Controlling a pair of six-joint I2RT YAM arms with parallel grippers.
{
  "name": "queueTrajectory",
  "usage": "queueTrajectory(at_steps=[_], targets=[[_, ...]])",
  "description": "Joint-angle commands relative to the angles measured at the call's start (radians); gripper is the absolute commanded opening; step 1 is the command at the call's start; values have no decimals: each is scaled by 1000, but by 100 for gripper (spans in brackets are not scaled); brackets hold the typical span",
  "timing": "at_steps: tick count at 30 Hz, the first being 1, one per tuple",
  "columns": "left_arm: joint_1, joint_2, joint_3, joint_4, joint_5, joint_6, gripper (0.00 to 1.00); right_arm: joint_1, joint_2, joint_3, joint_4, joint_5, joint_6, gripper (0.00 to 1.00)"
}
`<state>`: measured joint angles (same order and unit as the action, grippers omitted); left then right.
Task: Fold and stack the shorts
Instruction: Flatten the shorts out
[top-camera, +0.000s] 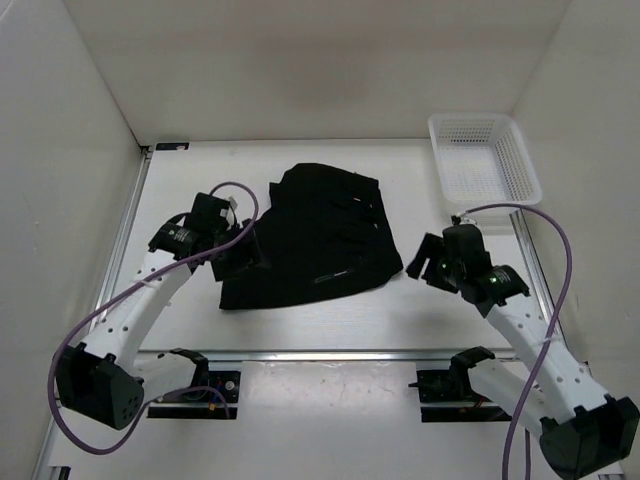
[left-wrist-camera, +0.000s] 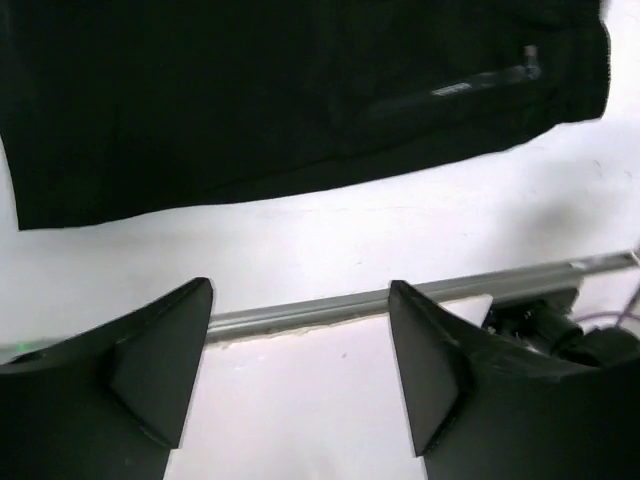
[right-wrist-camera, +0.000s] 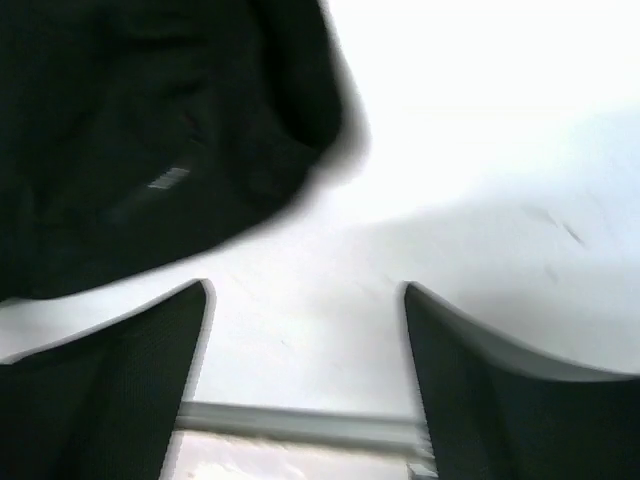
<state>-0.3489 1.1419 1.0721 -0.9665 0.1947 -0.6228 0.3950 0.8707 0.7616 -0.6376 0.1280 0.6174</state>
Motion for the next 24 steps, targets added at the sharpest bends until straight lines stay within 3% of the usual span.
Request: queueTrajectory(at_steps=[1, 2, 3, 4, 5, 7, 8, 10, 12, 13, 14, 15, 16, 17, 19, 24], targets=[[14, -65, 8, 20, -80, -67, 78, 13, -64, 34, 12, 70, 58, 62], [28, -65, 20, 11, -95, -83, 66, 13, -6, 54, 3, 70, 42, 46], [37, -65, 20, 11, -121, -83, 58, 13, 32, 108, 3, 61, 25, 14], [37, -56, 20, -4, -133, -98, 49, 22, 77, 140, 3, 42, -19, 5], [51, -56, -9, -23, -150, -130, 33, 22, 178, 174, -23, 29, -31, 0], [76, -31, -50, -32, -175, -164, 30, 53, 273, 266, -71, 83, 2, 0], [102, -31, -99, -32, -175, -199, 31, 62, 345, 287, -109, 106, 31, 0], [116, -19, -151, -8, -138, -230, 53, 71, 398, 320, -109, 73, 45, 0], [155, -10, -223, 26, -109, -253, 84, 71, 465, 320, -68, -85, 36, 0], [171, 10, -241, 53, -94, -262, 98, 71, 499, 320, -53, -109, 36, 7], [188, 22, -254, 63, -84, -262, 100, 103, 513, 332, -42, -110, 36, 11], [218, 36, -265, 63, -84, -262, 100, 123, 530, 344, -42, -91, 36, 21], [232, 67, -265, 77, -84, -253, 100, 142, 569, 375, -42, -67, 36, 47], [241, 84, -265, 87, -95, -253, 100, 153, 596, 389, -42, -51, 27, 47], [252, 137, -274, 103, -119, -253, 100, 153, 681, 418, -53, -39, 15, 65], [306, 297, -320, 196, -95, -218, 89, 153, 836, 547, -74, 32, -45, 71]])
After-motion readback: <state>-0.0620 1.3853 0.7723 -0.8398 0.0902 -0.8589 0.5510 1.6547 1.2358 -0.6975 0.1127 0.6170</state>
